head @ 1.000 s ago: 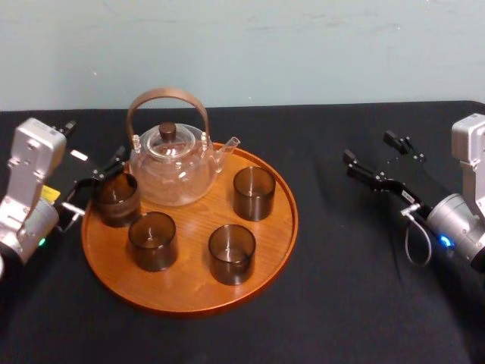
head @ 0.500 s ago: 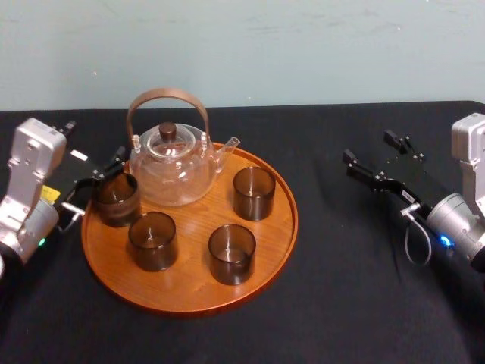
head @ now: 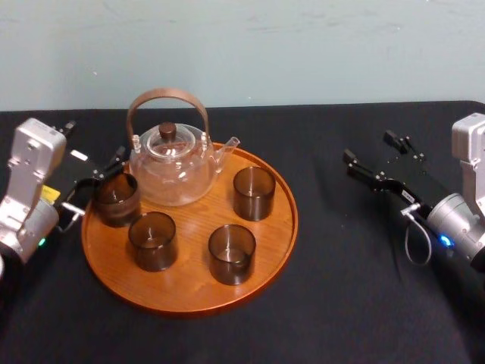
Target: Pick up the glass from the table and place it on the tray.
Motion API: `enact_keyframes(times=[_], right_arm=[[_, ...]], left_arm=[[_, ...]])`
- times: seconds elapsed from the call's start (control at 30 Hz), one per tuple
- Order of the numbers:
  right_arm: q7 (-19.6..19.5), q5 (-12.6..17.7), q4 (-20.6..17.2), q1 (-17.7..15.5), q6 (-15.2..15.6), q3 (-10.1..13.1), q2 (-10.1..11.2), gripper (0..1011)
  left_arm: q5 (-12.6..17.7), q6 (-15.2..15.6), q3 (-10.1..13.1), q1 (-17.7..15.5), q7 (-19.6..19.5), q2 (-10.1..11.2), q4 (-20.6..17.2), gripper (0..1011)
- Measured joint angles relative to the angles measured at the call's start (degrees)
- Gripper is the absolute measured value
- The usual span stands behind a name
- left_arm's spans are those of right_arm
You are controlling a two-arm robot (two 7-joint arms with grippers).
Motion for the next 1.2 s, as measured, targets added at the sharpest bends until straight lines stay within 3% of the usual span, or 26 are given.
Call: enact_keyframes(times=[1.2], right_arm=[[0.0, 0.0, 0.0, 0.0, 0.0, 0.0, 0.0, 1003]], left_arm=[[0.0, 0.0, 0.0, 0.0, 0.0, 0.0, 0.0, 1001]])
